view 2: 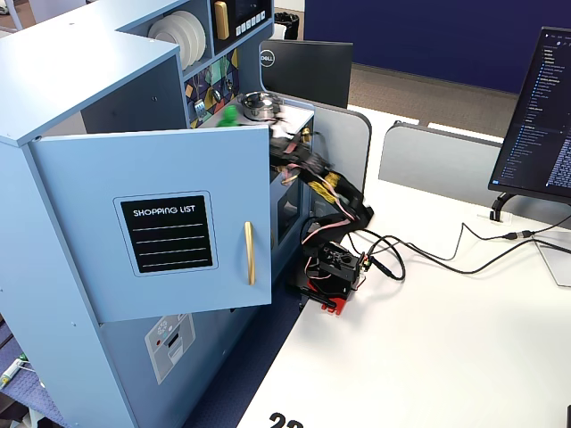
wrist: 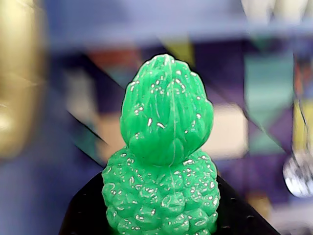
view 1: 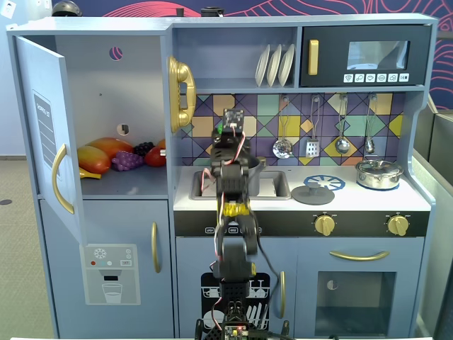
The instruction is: Pick up the green pineapple from the left cabinet and place it in the gray recipient
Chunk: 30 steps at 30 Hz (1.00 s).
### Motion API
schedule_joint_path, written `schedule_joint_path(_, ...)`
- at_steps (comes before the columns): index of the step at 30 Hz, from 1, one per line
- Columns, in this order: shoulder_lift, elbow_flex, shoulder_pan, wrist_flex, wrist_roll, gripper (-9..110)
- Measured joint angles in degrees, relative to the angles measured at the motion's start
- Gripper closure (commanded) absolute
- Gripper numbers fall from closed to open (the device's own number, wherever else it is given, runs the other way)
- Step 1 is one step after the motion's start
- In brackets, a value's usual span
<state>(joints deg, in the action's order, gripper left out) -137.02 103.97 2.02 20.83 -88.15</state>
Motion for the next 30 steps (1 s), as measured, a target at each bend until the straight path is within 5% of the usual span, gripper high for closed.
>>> schedule_joint_path(13,22.06,-8.35,-2.64,-0.35,-6.94,101)
schedule_joint_path(20,23.64,-8.61,-4.13,-0.26,-5.89,65)
schedule_joint_path(30,9.23,-8.7,-4.57,16.96,-1.67,77)
